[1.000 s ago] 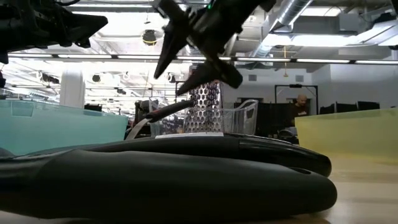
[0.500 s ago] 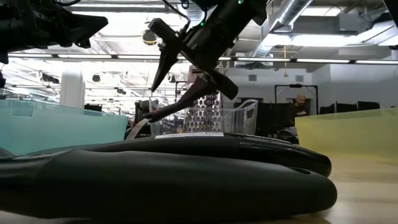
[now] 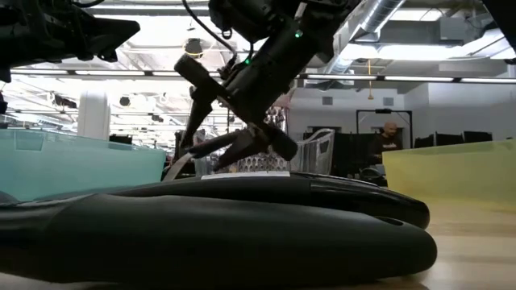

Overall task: Pick & Place Kitchen Items
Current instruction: Put the black spatula into the yellow bin

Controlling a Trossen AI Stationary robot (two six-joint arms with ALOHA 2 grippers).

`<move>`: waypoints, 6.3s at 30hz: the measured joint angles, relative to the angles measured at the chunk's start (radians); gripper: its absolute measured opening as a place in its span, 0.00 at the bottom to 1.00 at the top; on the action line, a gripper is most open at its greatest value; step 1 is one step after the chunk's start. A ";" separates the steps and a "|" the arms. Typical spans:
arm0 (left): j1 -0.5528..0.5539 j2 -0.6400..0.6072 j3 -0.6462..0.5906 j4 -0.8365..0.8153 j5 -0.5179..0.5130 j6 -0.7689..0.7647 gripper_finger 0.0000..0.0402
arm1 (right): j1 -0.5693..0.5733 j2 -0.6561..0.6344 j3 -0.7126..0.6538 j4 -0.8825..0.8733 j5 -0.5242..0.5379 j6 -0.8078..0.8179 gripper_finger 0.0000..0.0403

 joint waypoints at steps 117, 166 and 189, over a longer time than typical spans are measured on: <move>0.000 0.020 0.000 0.022 0.000 0.000 0.00 | 0.052 0.021 -0.002 0.172 0.146 0.079 0.11; 0.000 0.021 0.000 0.022 0.000 0.000 0.00 | 0.580 -0.901 0.000 0.491 -0.135 -1.084 0.11; 0.000 0.021 0.000 0.022 0.000 0.000 0.00 | 0.707 -0.961 0.000 -0.108 -0.110 -1.007 0.11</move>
